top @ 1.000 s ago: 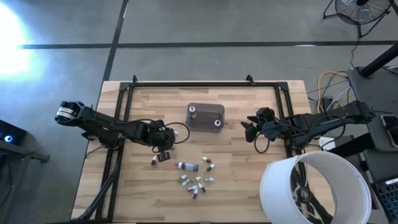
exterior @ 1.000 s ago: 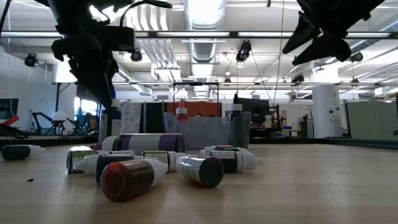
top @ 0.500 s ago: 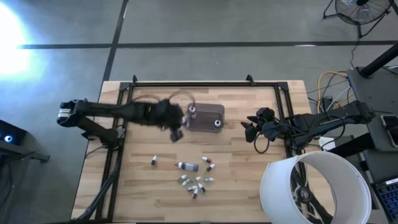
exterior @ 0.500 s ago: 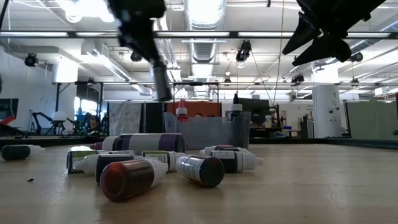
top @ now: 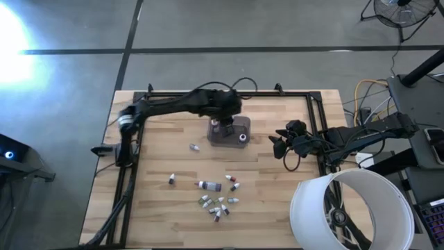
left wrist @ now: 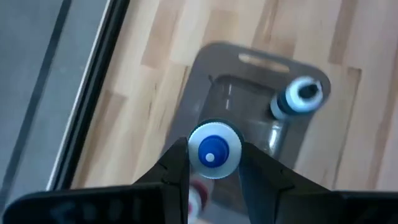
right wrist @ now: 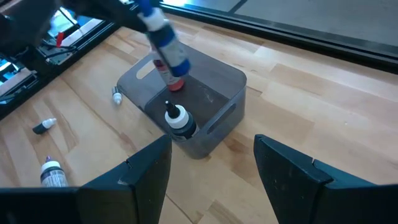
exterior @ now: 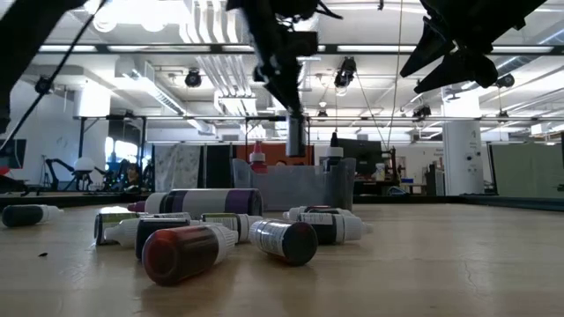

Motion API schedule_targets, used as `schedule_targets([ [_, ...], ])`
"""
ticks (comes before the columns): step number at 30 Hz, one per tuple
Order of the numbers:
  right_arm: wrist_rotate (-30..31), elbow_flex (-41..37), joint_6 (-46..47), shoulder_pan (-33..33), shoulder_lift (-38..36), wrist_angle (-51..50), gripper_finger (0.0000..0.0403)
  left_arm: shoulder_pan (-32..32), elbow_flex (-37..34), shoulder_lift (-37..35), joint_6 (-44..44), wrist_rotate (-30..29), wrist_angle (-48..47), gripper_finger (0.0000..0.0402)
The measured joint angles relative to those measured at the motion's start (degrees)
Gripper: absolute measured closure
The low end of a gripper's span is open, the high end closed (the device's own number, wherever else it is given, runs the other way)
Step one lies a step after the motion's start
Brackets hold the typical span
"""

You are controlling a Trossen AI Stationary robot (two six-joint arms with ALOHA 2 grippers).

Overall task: Pick & Place food coloring
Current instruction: Put the large blue food coloring bottle into the black bin

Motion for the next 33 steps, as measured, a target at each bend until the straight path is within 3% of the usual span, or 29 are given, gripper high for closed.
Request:
schedule_targets([
  [5, 0.0, 0.0, 0.0, 0.0, 0.0, 0.0, 0.0181, 0.2, 7.0, 7.8, 0.4, -0.6, -4.0, 0.0328],
  [10, 0.0, 0.0, 0.0, 0.0, 0.0, -0.1, 0.0181, 0.1, 7.4, 10.6, -0.2, -2.3, -5.3, 0.0328],
  [23, 1.4, -0.4, -0.4, 0.0, 0.0, -0.3, 0.0181, 1.1, 4.0, 10.0, -4.4, -3.8, -3.7, 0.0328],
  [33, 1.3, -0.4, -0.2, 0.0, 0.0, -0.4, 0.0181, 1.1, -4.4, 5.4, -10.4, -3.3, 10.7, 0.0328],
])
